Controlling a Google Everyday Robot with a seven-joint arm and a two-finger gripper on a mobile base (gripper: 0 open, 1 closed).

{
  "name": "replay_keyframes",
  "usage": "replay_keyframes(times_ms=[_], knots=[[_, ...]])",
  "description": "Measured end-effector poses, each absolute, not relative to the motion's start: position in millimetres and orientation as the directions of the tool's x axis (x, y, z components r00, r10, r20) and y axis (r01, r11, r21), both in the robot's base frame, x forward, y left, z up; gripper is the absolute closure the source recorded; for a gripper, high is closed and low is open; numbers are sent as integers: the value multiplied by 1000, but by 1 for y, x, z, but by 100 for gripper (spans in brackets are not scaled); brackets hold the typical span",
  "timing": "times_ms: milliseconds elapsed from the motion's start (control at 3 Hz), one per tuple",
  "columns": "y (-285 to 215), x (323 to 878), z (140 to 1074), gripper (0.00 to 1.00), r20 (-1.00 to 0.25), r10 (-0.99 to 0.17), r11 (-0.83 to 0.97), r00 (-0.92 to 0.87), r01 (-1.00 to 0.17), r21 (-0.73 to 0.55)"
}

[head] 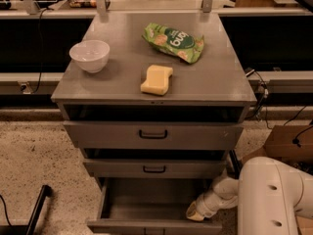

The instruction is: Open bottom drawer

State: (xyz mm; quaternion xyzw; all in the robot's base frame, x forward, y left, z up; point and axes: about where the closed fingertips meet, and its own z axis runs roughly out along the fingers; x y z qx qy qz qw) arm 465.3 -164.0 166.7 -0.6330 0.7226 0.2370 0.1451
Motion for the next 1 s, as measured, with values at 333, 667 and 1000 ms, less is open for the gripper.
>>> replay_keyframes(times_ms=[333, 667, 1000], knots=[[-164, 438, 179, 100, -501, -853, 29, -146, -972, 234], [-155, 422, 193, 100, -507, -855, -33, -109, -964, 262], [-155, 422, 193, 100, -507, -855, -33, -109, -964, 263]])
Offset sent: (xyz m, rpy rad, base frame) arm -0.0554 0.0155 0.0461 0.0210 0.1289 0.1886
